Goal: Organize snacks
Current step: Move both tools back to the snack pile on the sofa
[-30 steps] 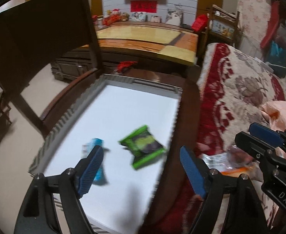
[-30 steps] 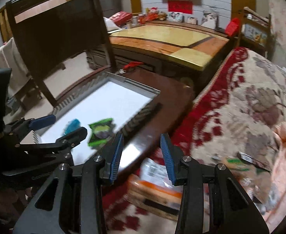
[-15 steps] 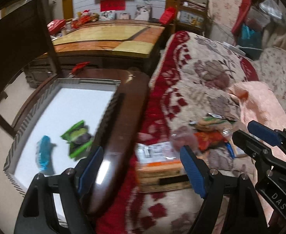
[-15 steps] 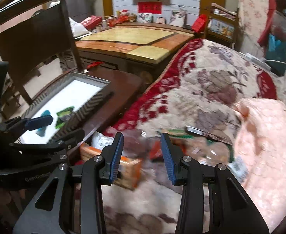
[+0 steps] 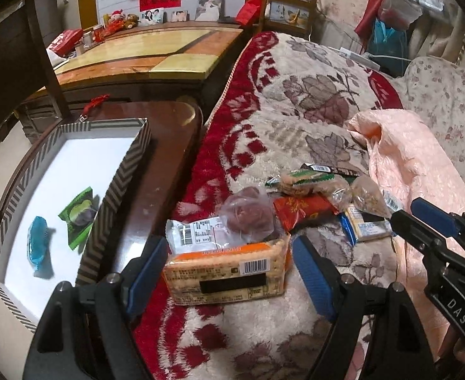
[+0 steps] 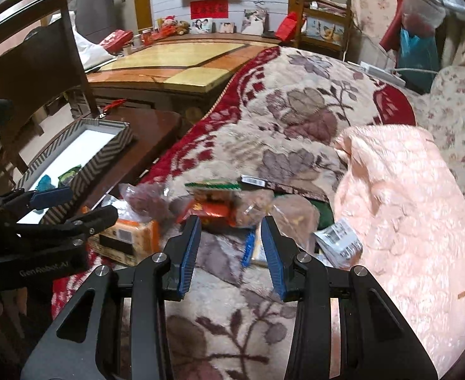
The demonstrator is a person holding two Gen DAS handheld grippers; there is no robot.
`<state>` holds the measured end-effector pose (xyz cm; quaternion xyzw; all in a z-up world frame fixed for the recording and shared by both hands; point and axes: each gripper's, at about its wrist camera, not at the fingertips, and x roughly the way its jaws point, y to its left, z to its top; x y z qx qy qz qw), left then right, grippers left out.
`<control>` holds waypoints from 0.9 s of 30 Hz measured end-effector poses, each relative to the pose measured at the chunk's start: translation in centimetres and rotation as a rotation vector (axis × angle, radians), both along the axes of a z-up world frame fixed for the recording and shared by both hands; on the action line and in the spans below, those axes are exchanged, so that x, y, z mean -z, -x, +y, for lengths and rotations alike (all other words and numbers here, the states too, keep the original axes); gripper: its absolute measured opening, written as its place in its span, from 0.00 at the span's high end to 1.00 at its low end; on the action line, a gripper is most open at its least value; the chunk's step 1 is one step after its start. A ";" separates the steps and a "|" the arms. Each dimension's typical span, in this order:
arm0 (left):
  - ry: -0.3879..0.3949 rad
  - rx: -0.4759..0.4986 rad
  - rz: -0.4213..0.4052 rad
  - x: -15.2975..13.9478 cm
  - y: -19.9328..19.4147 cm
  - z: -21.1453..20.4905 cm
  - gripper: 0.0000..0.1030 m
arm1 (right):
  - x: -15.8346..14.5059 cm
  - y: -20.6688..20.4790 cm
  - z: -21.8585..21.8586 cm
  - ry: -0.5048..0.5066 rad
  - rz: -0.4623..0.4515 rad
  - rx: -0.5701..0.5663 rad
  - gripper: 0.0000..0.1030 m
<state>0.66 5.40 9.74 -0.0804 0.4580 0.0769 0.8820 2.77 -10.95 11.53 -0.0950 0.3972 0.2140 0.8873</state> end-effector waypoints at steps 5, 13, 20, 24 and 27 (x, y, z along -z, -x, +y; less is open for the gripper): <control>0.000 -0.002 0.019 0.5 -0.2 0.2 0.20 | 0.7 -0.2 -0.9 -0.004 0.020 0.013 0.62; -0.022 -0.073 0.040 1.2 -0.7 3.0 0.20 | 2.0 -0.5 -1.9 -0.008 0.056 0.025 0.62; -0.097 -0.143 0.067 2.1 -2.1 5.0 0.20 | 3.0 -0.7 -2.3 -0.034 0.097 0.030 0.62; -0.112 -0.106 0.094 2.9 -2.2 4.5 0.20 | 3.3 -0.7 -1.9 -0.022 0.102 0.015 0.62; -0.140 -0.052 0.125 3.8 -1.5 3.3 0.19 | 3.4 -0.8 -2.0 -0.025 0.106 0.019 0.62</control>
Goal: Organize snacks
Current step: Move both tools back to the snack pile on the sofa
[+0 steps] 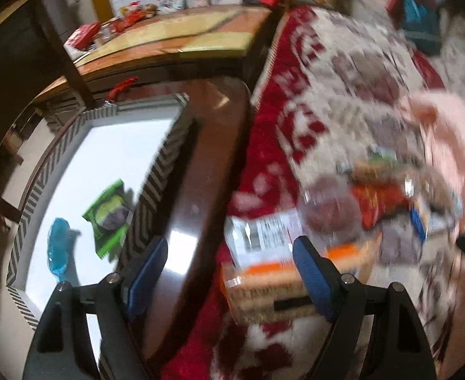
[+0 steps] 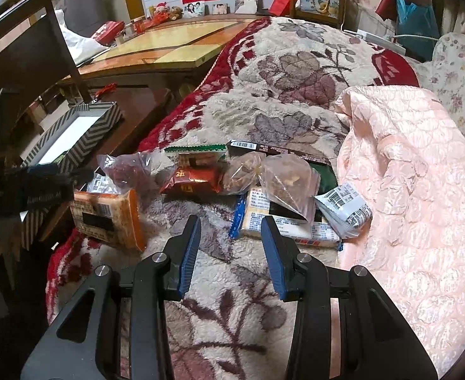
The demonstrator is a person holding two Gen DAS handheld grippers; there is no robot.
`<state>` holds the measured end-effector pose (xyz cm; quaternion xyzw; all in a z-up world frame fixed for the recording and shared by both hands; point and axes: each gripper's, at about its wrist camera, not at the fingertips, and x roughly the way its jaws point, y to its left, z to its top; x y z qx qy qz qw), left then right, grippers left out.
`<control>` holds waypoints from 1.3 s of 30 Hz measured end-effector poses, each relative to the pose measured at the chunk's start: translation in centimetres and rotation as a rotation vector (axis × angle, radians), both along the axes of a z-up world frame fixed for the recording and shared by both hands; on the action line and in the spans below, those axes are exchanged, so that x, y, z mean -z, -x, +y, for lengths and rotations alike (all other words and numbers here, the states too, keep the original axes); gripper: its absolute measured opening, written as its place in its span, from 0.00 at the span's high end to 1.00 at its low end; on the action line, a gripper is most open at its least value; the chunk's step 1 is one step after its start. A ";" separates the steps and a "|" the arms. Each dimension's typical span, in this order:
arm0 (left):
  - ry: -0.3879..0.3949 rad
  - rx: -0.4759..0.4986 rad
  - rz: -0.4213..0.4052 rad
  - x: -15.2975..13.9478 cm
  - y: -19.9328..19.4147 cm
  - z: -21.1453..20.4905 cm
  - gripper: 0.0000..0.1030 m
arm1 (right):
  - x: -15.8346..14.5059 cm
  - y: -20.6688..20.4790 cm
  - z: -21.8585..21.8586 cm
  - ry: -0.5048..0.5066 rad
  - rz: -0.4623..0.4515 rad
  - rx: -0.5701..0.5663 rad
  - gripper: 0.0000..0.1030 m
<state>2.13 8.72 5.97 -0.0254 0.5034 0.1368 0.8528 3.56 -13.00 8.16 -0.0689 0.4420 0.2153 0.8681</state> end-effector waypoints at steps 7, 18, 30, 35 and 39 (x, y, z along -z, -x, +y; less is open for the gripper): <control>0.058 0.092 -0.010 -1.0 3.3 -1.0 0.19 | -0.1 -0.2 -0.6 -0.012 0.004 0.014 0.62; 0.164 0.053 0.052 -0.4 8.0 -0.7 0.19 | 0.3 0.7 0.5 -0.053 0.047 -0.053 0.62; 0.128 0.036 0.083 -0.4 10.7 0.2 0.19 | 4.2 2.0 10.9 0.108 0.052 -0.393 0.62; 0.152 0.001 0.088 -0.1 11.5 1.0 0.19 | 5.4 2.0 11.0 0.159 0.157 -0.459 0.62; 0.178 -0.019 0.078 -0.2 11.9 1.2 0.19 | 5.0 5.0 9.8 0.104 0.233 -0.533 0.62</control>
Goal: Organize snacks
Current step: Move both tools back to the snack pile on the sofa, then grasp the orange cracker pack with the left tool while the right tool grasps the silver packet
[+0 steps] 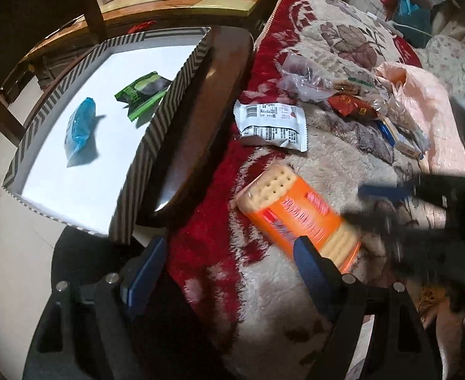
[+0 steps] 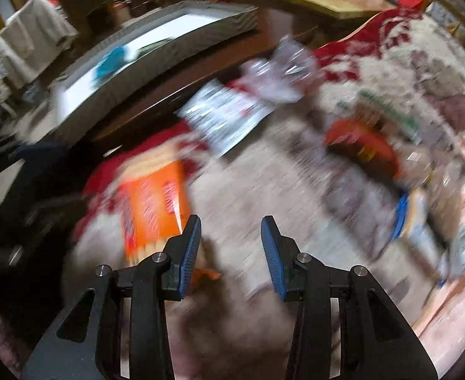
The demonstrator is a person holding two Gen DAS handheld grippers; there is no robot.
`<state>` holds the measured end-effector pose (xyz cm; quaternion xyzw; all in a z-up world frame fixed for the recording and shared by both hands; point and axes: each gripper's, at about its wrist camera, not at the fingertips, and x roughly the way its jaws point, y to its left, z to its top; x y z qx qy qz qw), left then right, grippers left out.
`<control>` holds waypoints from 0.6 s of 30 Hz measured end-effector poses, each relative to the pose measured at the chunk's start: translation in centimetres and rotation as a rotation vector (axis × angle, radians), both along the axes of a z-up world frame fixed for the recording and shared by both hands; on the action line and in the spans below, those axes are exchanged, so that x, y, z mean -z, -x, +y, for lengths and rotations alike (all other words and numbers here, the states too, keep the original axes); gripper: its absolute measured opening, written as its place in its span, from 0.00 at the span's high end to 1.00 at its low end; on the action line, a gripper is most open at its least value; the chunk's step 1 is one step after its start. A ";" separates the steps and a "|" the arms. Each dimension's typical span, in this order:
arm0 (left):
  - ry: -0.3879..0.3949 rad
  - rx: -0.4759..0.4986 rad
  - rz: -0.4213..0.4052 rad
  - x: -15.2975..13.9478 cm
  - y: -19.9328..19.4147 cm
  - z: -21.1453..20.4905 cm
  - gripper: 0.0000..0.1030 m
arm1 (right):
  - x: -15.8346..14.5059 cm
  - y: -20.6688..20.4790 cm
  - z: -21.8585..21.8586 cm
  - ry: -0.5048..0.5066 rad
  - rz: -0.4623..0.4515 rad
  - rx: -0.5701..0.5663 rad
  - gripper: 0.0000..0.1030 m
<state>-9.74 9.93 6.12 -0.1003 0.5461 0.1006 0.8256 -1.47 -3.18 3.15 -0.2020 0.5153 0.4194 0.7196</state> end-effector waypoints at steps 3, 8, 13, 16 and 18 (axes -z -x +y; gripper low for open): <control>0.020 -0.011 0.000 0.2 -0.1 -0.2 0.19 | 0.1 2.1 -0.6 -0.057 0.058 -0.015 0.62; 0.063 -0.018 -0.009 0.1 -1.0 -1.1 0.19 | -0.5 2.6 -2.4 -0.112 0.071 0.058 0.62; 0.083 -0.026 -0.017 0.6 -2.8 -2.7 0.18 | -2.4 1.1 -4.5 -0.132 0.013 0.154 0.61; 0.077 -0.034 0.002 1.5 -3.6 -3.4 0.18 | -3.1 0.7 -5.2 -0.149 -0.015 0.186 0.50; 0.073 -0.035 0.028 2.3 -4.0 -3.7 0.18 | -3.1 0.6 -5.4 -0.162 -0.011 0.197 0.50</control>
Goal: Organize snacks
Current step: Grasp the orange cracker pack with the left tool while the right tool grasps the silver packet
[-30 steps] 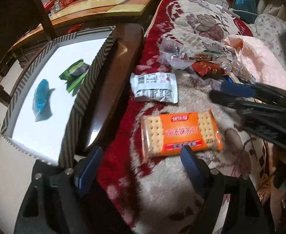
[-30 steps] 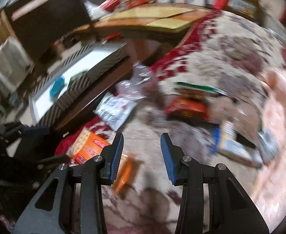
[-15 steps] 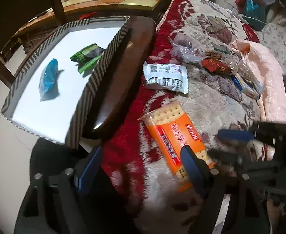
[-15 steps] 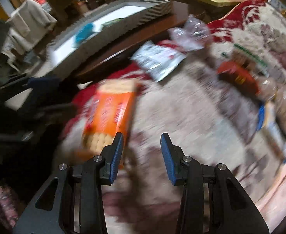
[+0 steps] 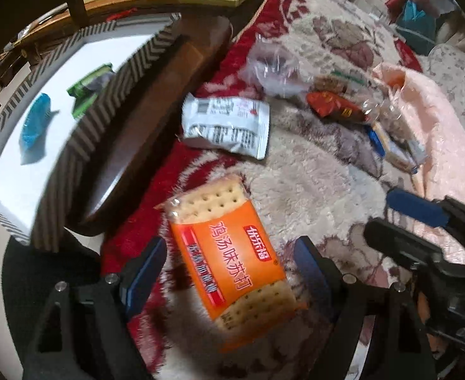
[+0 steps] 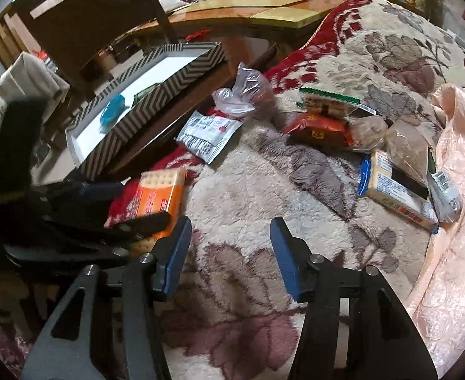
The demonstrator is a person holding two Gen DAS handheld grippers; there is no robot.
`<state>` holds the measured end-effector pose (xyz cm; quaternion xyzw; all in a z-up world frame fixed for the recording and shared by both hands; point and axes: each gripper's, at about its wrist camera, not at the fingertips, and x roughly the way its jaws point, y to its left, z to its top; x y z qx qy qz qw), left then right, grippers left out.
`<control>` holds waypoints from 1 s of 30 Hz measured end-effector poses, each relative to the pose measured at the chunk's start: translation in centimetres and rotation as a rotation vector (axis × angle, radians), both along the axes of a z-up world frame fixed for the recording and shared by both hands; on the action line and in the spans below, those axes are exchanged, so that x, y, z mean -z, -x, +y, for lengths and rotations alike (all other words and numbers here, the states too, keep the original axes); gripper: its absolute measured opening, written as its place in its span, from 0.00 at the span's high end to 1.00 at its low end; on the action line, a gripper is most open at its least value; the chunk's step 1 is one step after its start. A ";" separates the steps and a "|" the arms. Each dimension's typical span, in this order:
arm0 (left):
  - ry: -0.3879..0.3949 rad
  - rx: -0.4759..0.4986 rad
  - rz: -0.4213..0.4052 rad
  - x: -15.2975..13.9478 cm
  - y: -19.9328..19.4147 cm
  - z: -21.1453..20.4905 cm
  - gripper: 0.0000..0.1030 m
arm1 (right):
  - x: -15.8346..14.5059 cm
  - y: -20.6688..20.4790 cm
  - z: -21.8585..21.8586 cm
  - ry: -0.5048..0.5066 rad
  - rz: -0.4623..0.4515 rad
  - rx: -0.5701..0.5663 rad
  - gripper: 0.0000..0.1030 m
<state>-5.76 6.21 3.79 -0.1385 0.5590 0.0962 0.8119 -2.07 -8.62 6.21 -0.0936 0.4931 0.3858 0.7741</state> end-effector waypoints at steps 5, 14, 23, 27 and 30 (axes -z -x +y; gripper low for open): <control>0.008 -0.002 0.035 1.3 -0.2 0.2 0.21 | 0.2 -0.6 0.4 0.002 0.006 0.002 0.50; 0.022 0.030 0.011 1.3 0.8 1.2 0.38 | 0.6 -1.8 3.1 -0.043 -0.016 -0.122 0.50; 0.020 0.022 0.021 1.3 2.4 2.5 0.38 | 1.6 -3.8 9.9 0.060 -0.168 -0.345 0.40; 0.017 0.035 0.024 1.4 2.5 2.4 0.38 | 2.2 -4.4 12.3 0.120 -0.214 -0.451 0.37; 0.039 0.023 0.025 1.6 2.4 2.8 0.38 | 3.3 -5.0 14.0 0.196 -0.214 -0.541 0.36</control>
